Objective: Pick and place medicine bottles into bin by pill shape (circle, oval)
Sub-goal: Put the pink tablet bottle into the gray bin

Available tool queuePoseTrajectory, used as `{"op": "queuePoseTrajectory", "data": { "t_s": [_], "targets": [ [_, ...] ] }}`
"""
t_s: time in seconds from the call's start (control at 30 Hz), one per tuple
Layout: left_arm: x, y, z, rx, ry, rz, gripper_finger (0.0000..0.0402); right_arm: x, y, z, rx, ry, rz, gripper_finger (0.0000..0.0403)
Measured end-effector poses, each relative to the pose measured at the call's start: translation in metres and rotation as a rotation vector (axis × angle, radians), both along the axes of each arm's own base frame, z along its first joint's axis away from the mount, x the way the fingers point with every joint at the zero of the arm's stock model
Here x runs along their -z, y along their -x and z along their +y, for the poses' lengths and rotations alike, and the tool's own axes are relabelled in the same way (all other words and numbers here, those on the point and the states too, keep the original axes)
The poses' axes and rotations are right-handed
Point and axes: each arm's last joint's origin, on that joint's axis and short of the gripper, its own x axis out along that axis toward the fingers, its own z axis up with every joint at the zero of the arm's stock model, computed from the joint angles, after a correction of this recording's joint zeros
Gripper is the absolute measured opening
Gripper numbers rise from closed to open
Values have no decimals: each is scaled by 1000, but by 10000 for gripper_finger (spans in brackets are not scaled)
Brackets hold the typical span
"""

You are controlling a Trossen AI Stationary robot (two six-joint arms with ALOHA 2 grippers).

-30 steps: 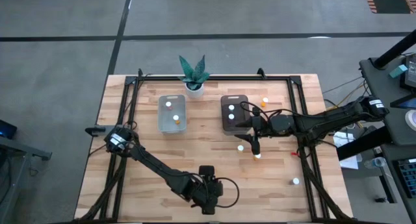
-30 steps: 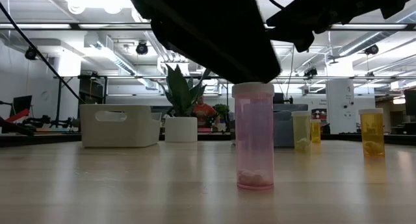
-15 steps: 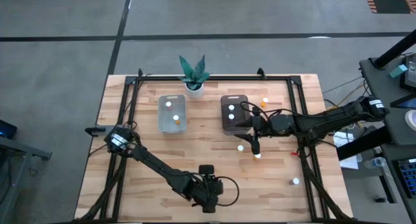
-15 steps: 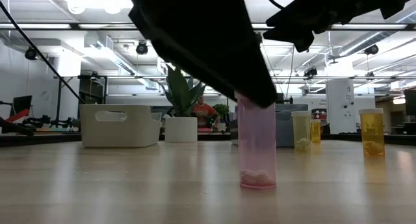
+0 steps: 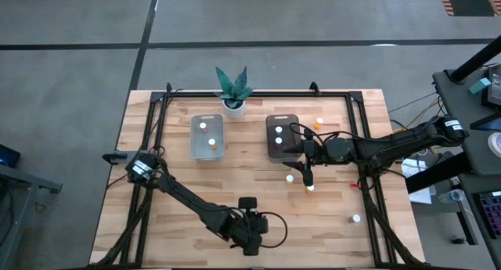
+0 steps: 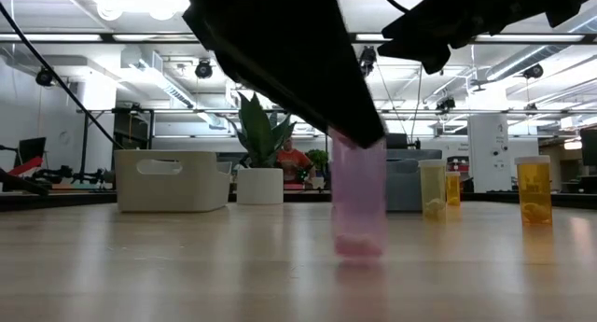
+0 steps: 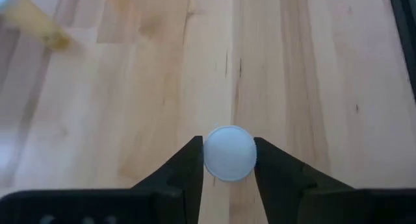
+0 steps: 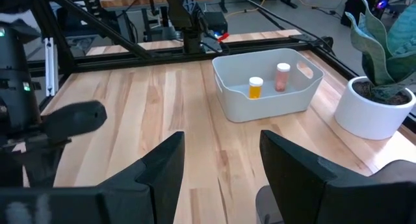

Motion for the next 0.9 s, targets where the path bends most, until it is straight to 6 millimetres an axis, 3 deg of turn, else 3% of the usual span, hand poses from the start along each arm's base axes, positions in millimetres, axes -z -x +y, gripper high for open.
{"op": "queuePoseTrajectory", "data": {
  "t_s": [0.2, 0.57, 0.7, 0.9],
  "targets": [
    [-25, 8, 15, 12, -81, 14, 102, -3, 2, 0, -5, 15, -13, 192],
    [-86, 46, 81, -124, -280, 42, 102, -8, 9, -1, -11, 38, -16, 192],
    [-95, 69, 112, -194, -290, 31, 102, -10, 10, -1, -15, 50, -21, 192],
    [-94, 112, 162, -340, -257, 26, 102, -10, 11, -2, -16, 54, -21, 192]
  ]
}}
